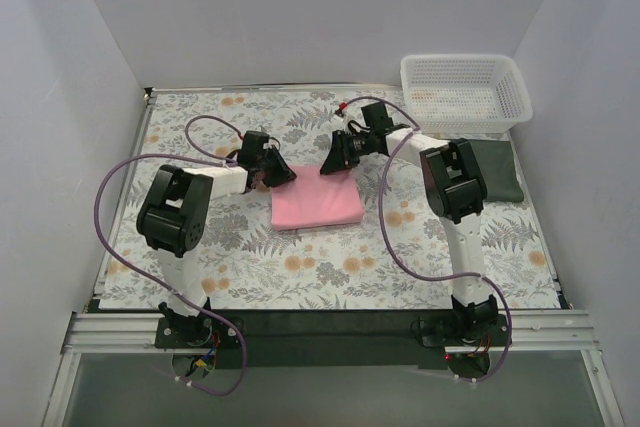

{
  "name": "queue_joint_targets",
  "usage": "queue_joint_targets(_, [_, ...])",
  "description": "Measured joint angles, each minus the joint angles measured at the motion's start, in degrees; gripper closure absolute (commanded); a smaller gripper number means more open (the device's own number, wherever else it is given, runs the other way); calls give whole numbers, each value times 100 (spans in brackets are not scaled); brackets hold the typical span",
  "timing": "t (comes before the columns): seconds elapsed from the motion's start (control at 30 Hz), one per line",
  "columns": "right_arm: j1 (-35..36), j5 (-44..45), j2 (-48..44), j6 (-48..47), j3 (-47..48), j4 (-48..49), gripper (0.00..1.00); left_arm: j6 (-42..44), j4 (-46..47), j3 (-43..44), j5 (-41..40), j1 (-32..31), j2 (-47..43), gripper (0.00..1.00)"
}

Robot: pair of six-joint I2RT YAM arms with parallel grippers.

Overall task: Fold and stack the t-shirts
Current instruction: Fold the tshirt

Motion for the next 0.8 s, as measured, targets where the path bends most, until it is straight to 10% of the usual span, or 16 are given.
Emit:
queue_joint_targets(0.37, [-750, -542, 675, 662, 7, 723, 69, -640, 1113, -245, 785, 525, 417, 87])
queue_joint_targets(0.8, [-527, -197, -791, 975, -1161, 807, 67, -356, 157, -328, 728, 514, -824, 61])
